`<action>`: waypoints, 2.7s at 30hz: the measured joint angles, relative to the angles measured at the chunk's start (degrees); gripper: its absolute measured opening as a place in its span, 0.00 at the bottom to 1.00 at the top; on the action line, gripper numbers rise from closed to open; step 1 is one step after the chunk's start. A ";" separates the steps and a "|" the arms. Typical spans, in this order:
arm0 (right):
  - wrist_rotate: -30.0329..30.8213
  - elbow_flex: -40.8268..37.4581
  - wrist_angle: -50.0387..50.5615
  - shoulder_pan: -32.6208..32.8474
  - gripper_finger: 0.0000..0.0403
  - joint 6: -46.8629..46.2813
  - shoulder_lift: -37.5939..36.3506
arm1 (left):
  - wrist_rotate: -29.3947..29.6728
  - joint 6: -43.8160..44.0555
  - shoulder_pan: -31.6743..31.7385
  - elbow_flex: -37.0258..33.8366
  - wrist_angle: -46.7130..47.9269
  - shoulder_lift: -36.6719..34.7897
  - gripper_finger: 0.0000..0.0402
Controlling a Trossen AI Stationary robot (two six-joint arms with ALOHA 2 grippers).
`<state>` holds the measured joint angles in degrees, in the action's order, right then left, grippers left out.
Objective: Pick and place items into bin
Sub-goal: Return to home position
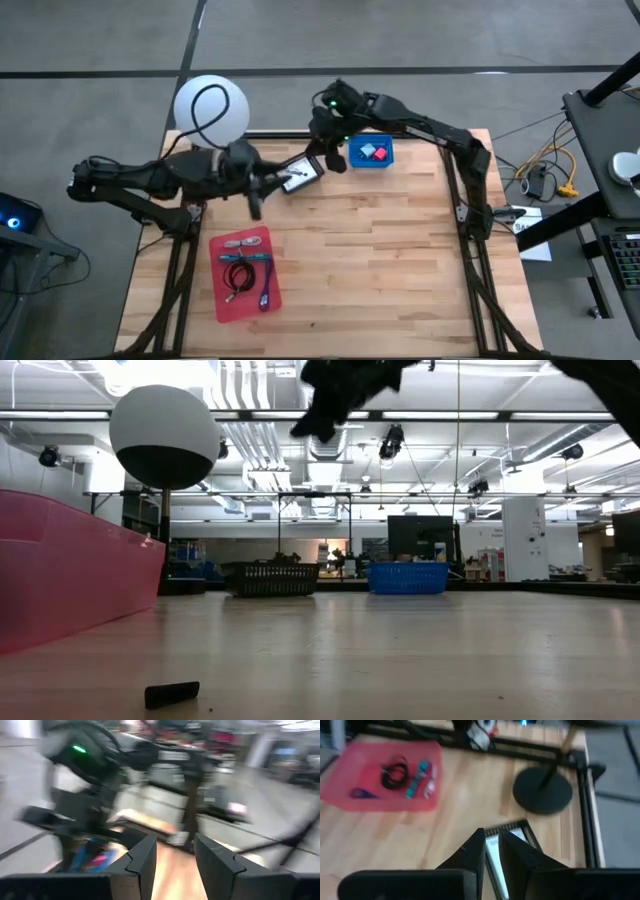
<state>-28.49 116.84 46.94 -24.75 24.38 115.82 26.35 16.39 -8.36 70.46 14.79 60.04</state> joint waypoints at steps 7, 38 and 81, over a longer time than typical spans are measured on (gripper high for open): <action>7.64 -5.65 -5.12 5.70 0.10 -3.67 -12.11 | -10.08 -3.57 -3.75 -0.44 -2.63 -4.00 0.29; 19.21 -78.03 -66.43 30.53 0.11 -37.01 -73.54 | -40.22 -2.26 -6.84 -36.46 -41.92 -28.93 0.29; 38.98 -113.25 -65.96 30.45 0.11 -31.32 -103.88 | -14.75 -15.30 -6.75 -46.77 -19.83 -41.37 0.14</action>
<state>10.49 3.59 -19.03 5.69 -6.94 11.94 11.60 1.10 -15.11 23.68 -5.04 18.67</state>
